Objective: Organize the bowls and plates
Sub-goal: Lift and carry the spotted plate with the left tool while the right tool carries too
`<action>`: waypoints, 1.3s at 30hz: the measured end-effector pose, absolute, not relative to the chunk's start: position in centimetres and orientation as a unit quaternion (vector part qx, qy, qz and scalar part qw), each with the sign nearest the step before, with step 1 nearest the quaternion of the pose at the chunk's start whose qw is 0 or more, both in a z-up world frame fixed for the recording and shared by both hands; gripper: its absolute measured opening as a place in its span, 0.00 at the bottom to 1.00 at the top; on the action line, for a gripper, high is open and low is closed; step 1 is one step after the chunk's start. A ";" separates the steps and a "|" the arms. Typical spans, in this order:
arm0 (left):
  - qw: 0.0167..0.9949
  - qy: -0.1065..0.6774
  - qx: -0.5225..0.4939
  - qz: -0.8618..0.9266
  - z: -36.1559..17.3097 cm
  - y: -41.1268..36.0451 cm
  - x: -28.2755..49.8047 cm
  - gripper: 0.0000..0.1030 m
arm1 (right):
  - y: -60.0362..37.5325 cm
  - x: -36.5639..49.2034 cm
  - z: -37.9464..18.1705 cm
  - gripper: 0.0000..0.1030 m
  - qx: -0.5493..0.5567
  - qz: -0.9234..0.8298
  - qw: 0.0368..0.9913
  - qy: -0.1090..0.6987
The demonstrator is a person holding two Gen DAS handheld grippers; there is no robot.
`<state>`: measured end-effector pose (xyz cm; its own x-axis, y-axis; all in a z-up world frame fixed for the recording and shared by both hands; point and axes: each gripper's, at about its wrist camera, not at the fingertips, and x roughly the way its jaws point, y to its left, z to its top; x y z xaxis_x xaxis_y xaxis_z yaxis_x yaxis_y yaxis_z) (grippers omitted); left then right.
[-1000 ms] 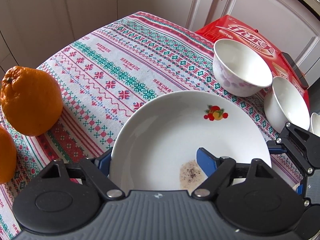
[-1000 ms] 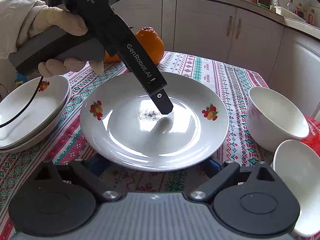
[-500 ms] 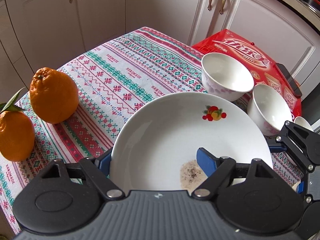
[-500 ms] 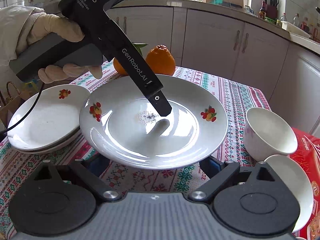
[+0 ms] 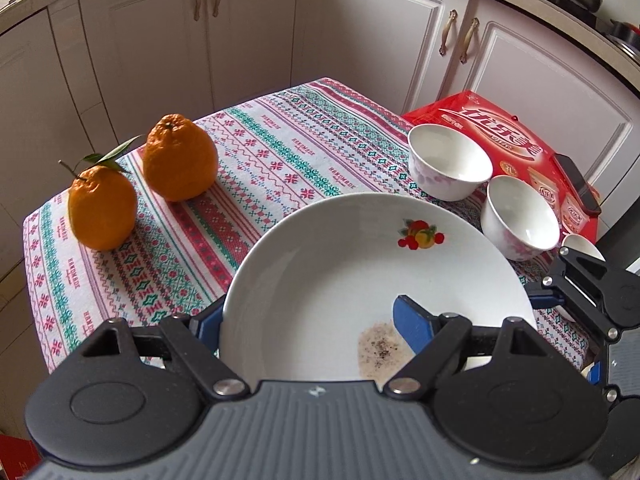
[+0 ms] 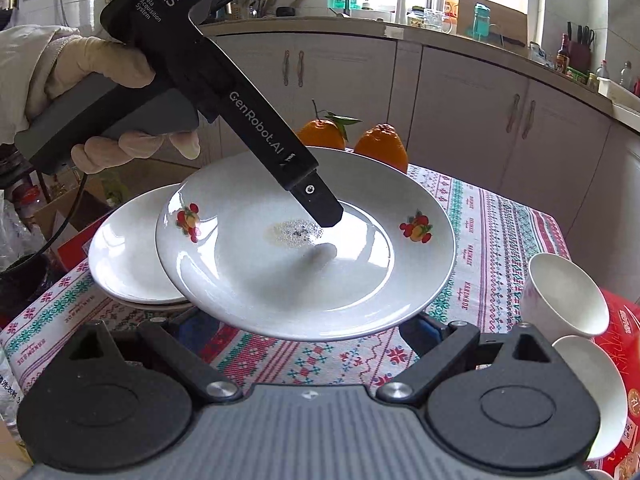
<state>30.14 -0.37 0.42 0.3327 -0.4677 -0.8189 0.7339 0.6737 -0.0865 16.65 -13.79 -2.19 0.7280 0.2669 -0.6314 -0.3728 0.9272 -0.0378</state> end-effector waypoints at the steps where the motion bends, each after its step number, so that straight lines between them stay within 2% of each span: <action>1: 0.805 0.439 0.147 -0.371 0.5 0.2 29.9 0.82 | -13.5 16.5 -2.1 0.95 -0.083 0.177 0.925 0.326; 17: 0.834 0.440 0.101 -0.319 0.1 7.6 26.7 0.82 | -8.6 15.6 -2.1 0.95 -0.110 0.241 0.906 0.330; 39: 0.834 0.458 0.061 -0.301 -3.4 11.2 27.4 0.82 | -5.6 16.1 -3.0 0.95 -0.144 0.251 0.893 0.346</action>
<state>27.41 11.18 -3.41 0.3993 -0.4461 -0.8010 0.5572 0.8119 -0.1744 16.12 -5.65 -3.03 0.6345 0.3487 -0.6899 -0.5476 0.8326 -0.0828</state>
